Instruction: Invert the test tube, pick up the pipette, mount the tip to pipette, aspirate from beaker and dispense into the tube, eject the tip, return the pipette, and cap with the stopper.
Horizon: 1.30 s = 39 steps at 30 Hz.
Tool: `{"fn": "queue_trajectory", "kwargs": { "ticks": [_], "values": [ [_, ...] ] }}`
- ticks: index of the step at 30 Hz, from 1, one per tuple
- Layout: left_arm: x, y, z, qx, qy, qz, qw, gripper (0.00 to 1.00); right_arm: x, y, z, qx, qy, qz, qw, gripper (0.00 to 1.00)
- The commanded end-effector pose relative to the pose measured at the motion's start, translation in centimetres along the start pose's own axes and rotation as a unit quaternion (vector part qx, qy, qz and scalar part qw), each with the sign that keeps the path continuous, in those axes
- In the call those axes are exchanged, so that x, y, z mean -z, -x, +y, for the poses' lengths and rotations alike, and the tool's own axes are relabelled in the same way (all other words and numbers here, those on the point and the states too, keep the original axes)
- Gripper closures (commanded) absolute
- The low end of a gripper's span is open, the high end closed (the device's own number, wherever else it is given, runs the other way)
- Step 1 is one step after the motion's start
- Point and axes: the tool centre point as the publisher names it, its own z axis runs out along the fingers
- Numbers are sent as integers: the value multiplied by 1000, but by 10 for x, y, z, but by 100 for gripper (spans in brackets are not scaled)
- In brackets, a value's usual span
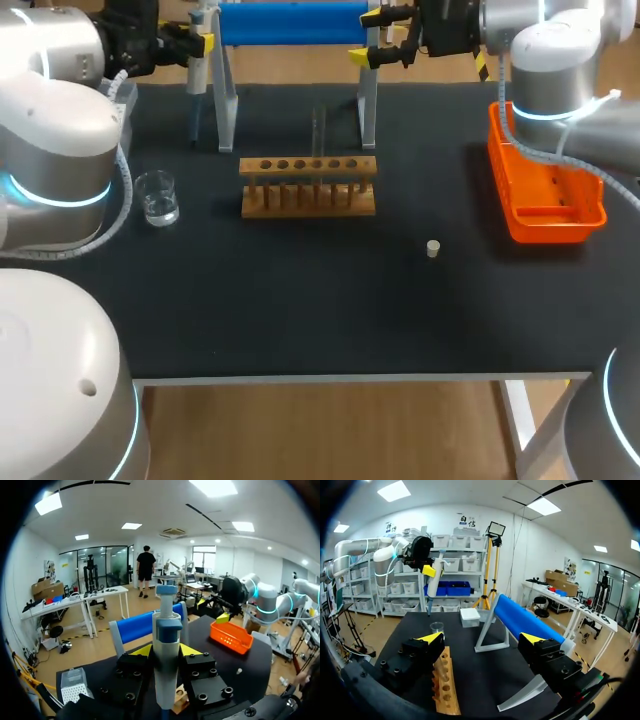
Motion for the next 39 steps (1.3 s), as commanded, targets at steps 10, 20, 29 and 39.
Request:
{"fn": "queue_trajectory", "kwargs": {
  "ticks": [10, 20, 29, 39],
  "values": [
    [1, 0, -1, 0, 3, 0, 1000, 100, 1, 0, 0, 0, -1, 1, 1000, 0],
    [-8, 8, -3, 2, 0, -12, 1000, 100, 1, 0, 0, 0, -1, 1, 1000, 0],
    [-22, 19, -3, 17, -7, -37, 999, 100, 1, 0, 0, 0, -1, 1, 1000, 0],
    [-40, 28, -7, 38, -16, -64, 997, 100, 1, 0, 0, 0, -1, 1, 1000, 0]
  ]
}}
